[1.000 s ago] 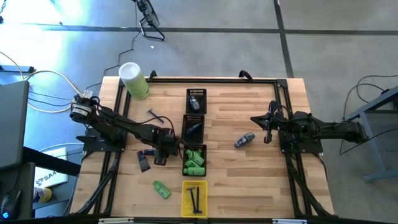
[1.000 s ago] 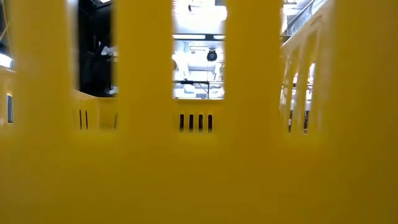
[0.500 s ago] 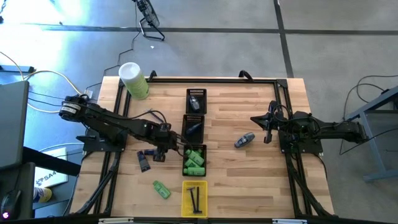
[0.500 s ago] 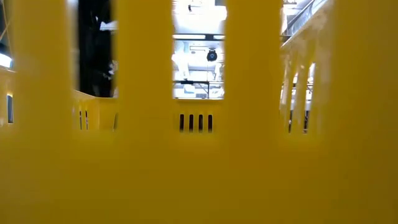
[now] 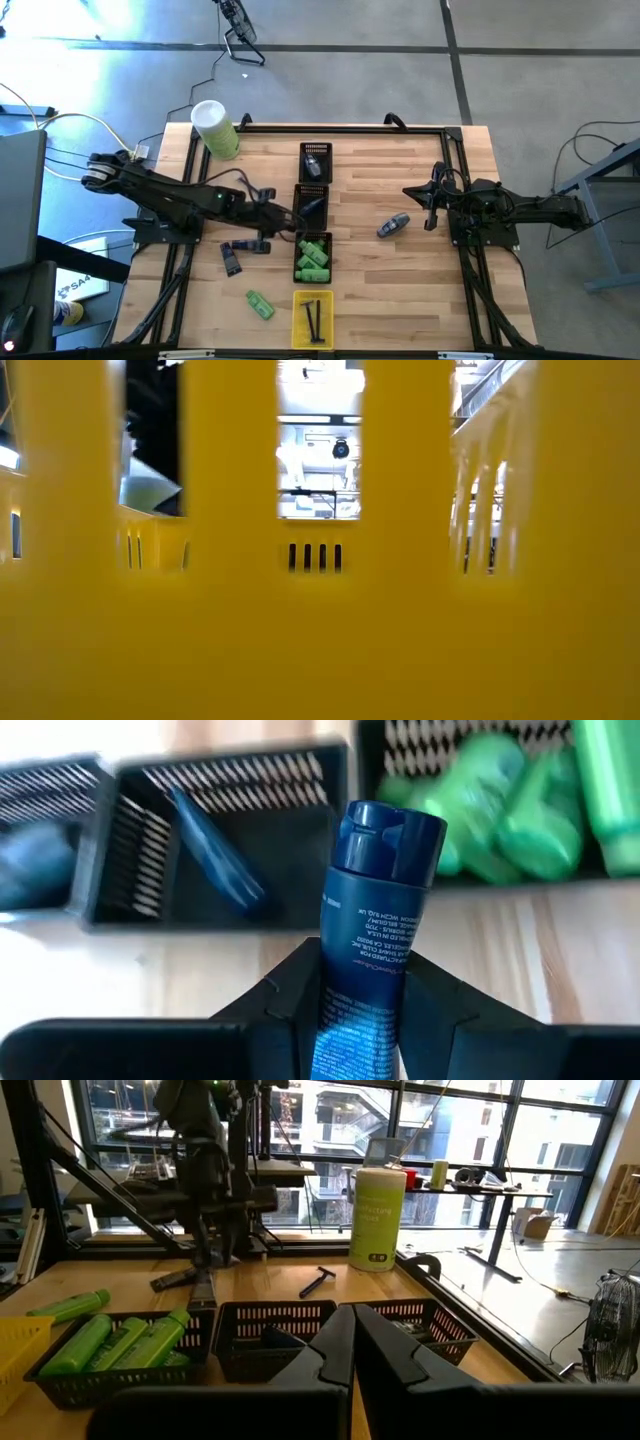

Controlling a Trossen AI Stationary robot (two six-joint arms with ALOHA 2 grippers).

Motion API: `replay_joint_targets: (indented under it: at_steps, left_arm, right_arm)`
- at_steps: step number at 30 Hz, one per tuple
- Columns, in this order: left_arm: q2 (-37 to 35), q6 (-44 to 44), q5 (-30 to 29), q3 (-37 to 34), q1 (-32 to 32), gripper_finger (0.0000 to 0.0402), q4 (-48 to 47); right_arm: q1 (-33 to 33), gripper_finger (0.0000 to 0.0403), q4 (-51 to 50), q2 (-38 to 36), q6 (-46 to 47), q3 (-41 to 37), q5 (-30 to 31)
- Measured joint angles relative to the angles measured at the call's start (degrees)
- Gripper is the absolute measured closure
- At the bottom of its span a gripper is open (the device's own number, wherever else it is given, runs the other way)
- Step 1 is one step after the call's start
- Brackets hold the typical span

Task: Pick & Place Travel size toiletries
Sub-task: Put the dark blue shave butter bottle into the center black bin

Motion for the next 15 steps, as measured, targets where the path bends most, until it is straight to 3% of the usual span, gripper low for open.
replay_joint_targets:
  at_steps: [10, 15]
  left_arm:
    - [0.3, -1.9, -13.9, 0.0, 0.0, 0.0303, 14.6]
    - [1.0, -7.7, -18.7, 0.0, 0.9, 0.0303, 20.0]
  right_arm:
    - [0.0, 0.0401, -0.8, 0.0, -0.1, 0.0, 0.0]
    - [0.0, 0.0401, -0.9, 0.0, -1.1, 0.0, 0.0]
